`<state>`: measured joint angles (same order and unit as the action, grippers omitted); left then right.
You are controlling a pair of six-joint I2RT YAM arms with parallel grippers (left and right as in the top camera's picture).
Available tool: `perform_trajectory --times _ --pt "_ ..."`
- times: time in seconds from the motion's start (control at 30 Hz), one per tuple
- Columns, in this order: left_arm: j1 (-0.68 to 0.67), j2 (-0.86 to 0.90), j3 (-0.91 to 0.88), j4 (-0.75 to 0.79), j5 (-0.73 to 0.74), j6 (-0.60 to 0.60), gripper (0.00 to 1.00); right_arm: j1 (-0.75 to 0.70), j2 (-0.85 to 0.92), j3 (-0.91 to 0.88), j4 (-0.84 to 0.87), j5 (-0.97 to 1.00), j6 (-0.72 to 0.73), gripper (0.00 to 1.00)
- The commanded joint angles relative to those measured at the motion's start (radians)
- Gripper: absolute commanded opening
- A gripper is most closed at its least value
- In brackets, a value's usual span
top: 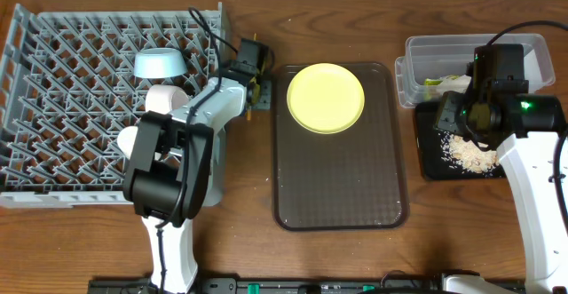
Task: Sort waste into correct bins and load items into the dishwasher rack
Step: 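Align the second chopstick vertically beside the rack's right wall, then push the second chopstick down into the rack slot and release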
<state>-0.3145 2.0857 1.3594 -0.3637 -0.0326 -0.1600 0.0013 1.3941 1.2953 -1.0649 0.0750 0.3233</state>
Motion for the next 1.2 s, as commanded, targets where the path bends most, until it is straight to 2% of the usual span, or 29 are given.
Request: perform_trajectory --times 0.0,0.3,0.77,1.17 --pt "-0.013 0.026 -0.005 -0.033 -0.001 -0.002 0.23 -0.010 -0.001 0.014 -0.002 -0.005 -0.015 0.54" --pt "-0.014 0.026 -0.014 -0.047 -0.001 -0.002 0.06 -0.010 -0.001 0.014 -0.004 -0.005 -0.024 0.54" --pt "-0.014 -0.017 0.004 -0.117 -0.001 -0.002 0.06 -0.010 -0.001 0.014 -0.014 -0.004 -0.033 0.54" --pt "-0.008 -0.327 0.007 -0.304 -0.005 -0.002 0.06 -0.010 -0.001 0.014 -0.017 -0.004 -0.044 0.54"
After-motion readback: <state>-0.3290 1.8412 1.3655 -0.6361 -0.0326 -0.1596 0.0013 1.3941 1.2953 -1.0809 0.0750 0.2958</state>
